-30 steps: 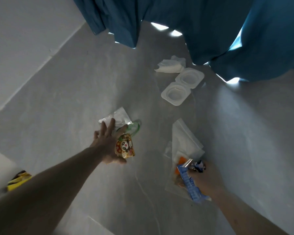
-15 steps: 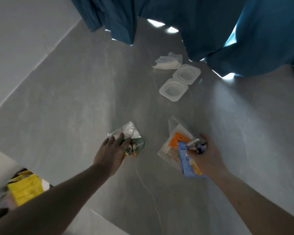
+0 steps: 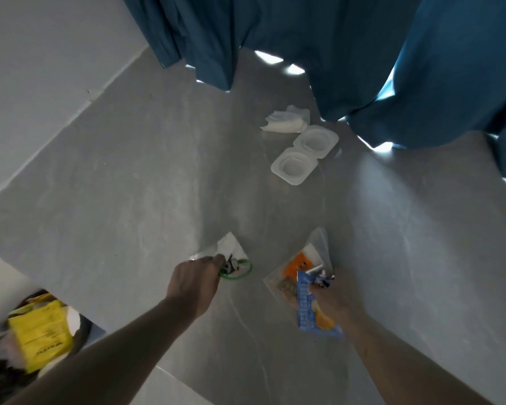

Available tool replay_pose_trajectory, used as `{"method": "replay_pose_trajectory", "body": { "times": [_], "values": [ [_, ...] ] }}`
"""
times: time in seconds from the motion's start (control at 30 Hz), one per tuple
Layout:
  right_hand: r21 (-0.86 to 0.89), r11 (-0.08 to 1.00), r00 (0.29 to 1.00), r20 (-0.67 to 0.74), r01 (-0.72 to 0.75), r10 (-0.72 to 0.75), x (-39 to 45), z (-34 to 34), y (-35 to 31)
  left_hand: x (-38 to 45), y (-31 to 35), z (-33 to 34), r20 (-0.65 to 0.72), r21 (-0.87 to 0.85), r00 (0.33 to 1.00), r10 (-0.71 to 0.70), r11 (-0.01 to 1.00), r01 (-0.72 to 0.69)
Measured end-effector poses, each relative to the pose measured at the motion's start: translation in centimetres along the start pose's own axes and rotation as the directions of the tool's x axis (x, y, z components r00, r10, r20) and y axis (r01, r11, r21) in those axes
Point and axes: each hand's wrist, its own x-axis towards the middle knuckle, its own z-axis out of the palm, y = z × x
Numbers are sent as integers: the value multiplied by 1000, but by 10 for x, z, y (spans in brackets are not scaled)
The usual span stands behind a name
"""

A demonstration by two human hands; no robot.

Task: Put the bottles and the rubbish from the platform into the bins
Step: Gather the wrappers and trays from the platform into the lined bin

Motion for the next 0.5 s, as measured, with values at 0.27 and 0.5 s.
{"method": "replay_pose_trajectory", "body": {
  "times": [0.27, 0.5],
  "values": [
    [217, 976, 994, -94, -28, 49, -111, -105, 16, -107, 47, -77, -41, -397, 981, -189, 904, 158],
    [364, 931, 995, -76, -37, 70, -232, -197, 18, -226, 98, -159, 21, -510, 970, -243, 832, 220]
  ]
}}
